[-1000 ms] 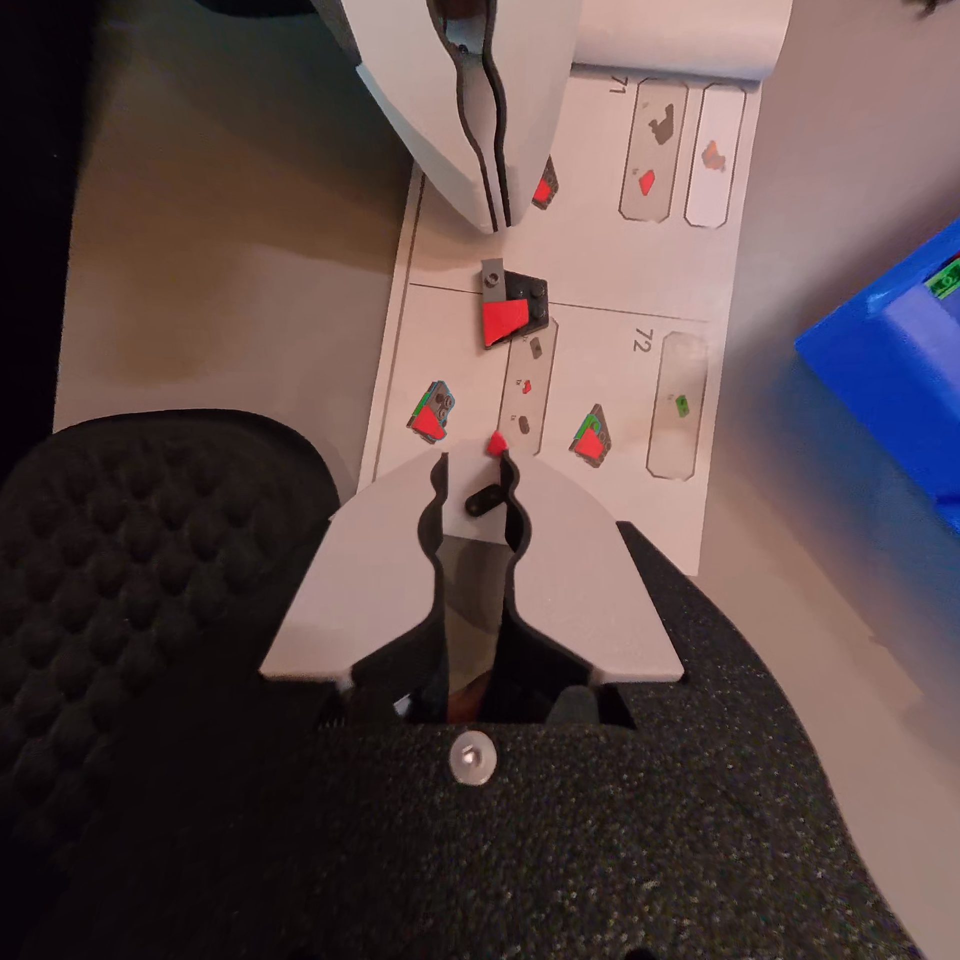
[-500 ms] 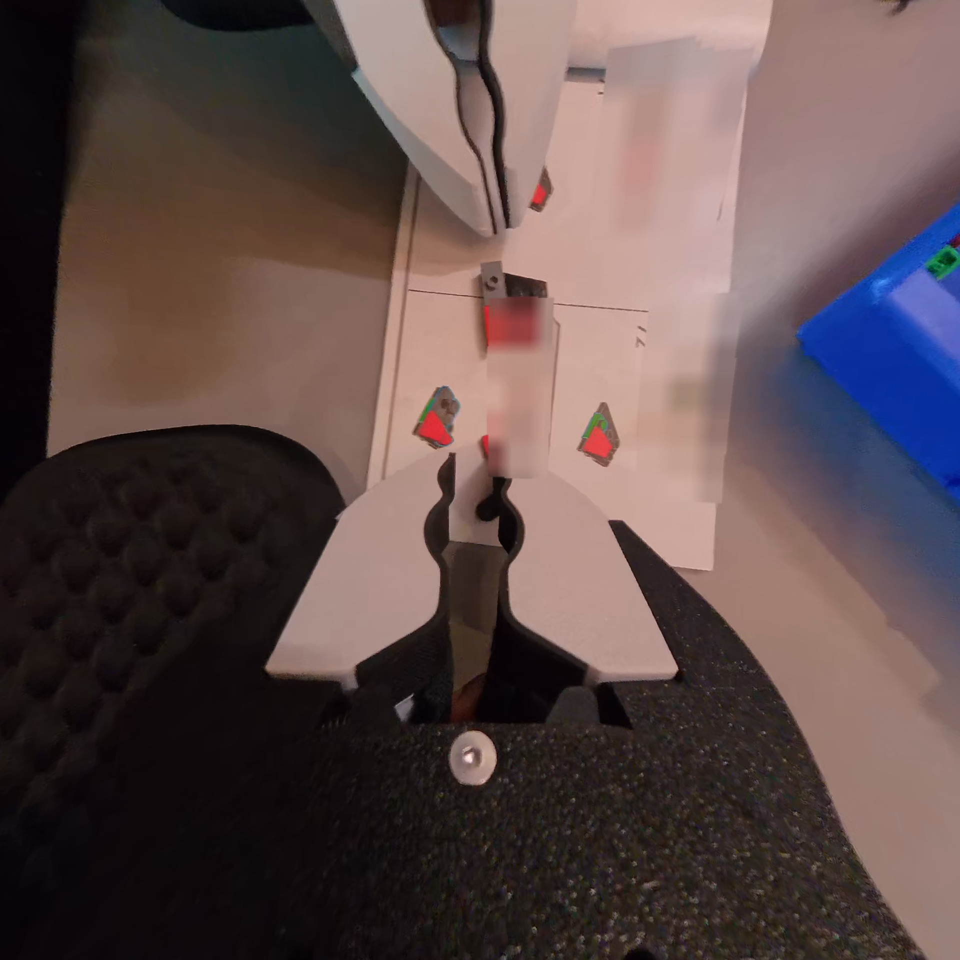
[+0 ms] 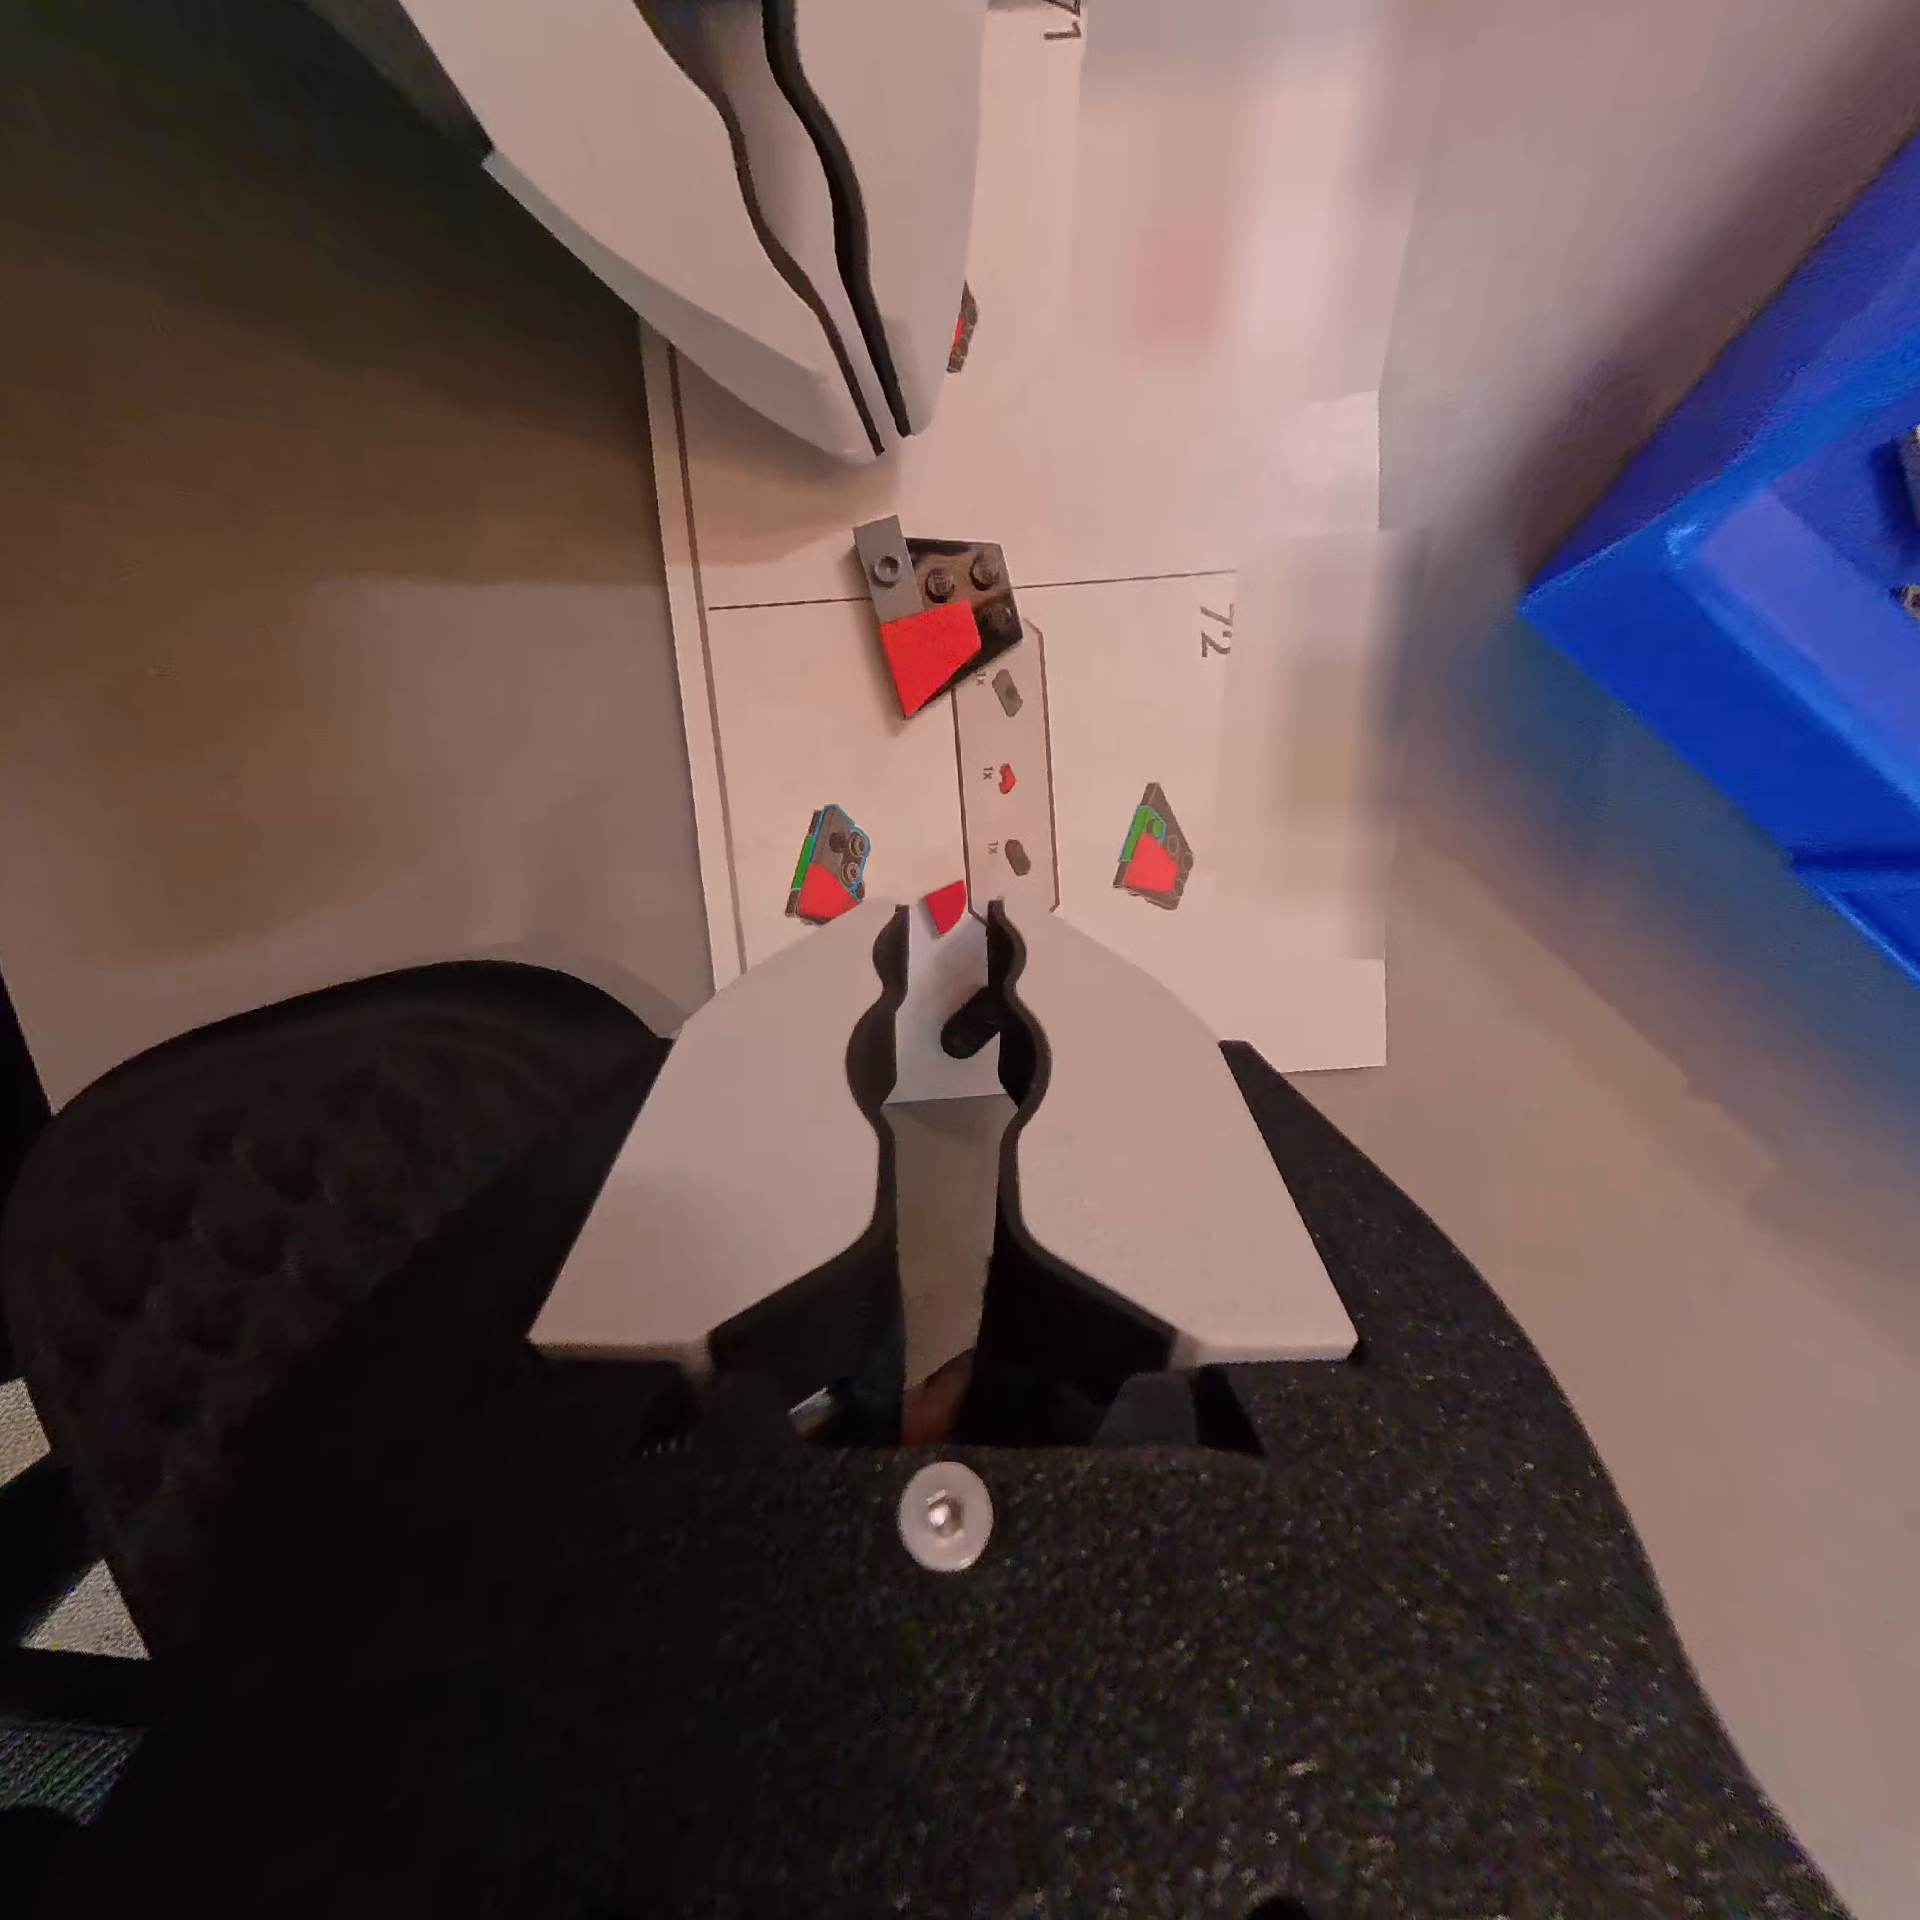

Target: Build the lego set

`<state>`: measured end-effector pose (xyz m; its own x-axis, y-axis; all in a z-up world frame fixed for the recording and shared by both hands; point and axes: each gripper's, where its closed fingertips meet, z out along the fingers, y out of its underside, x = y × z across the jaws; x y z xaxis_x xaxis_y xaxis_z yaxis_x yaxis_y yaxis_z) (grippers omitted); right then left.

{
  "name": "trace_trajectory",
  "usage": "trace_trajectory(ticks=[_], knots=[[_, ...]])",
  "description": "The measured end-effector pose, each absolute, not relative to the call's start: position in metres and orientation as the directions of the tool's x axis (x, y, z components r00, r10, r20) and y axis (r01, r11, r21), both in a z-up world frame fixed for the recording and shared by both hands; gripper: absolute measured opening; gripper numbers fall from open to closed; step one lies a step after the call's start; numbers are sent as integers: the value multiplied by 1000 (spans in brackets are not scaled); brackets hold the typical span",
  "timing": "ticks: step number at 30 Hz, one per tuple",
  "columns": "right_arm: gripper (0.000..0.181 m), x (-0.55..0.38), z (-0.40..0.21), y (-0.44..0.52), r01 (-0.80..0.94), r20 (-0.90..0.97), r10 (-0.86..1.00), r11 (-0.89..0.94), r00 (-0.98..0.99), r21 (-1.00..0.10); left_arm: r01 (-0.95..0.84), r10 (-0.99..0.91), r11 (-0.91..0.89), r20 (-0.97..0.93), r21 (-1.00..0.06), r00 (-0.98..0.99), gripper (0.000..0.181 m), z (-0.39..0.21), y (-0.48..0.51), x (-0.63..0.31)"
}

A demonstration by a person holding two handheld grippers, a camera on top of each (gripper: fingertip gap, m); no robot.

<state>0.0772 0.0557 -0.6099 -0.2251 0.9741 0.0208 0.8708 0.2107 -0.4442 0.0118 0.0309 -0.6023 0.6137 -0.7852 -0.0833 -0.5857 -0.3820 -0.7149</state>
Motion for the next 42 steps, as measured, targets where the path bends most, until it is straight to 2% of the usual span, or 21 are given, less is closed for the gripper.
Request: trace_trajectory(ticks=[17, 21, 27, 42], knots=[[7, 75, -613, 55, 882, 7, 978, 190, -207, -432, -545, -758, -400, -69, -737, 649, 3, -598, 35, 7], [7, 70, -607, 57, 872, 8, 979, 186, -205, -453, -515, -738, -409, -59, -753, 672, 3, -594, 39, 4], [7, 35, -594, 51, 821, -39, 970, 181, -240, -541, -475, -712, -414, -50, -776, 701, 3, -589, 43, 0], [8, 26, -606, 51, 873, -151, 962, 130, -225, -469, -453, -713, -402, -38, -796, 700, 3, -584, 42, 0]])
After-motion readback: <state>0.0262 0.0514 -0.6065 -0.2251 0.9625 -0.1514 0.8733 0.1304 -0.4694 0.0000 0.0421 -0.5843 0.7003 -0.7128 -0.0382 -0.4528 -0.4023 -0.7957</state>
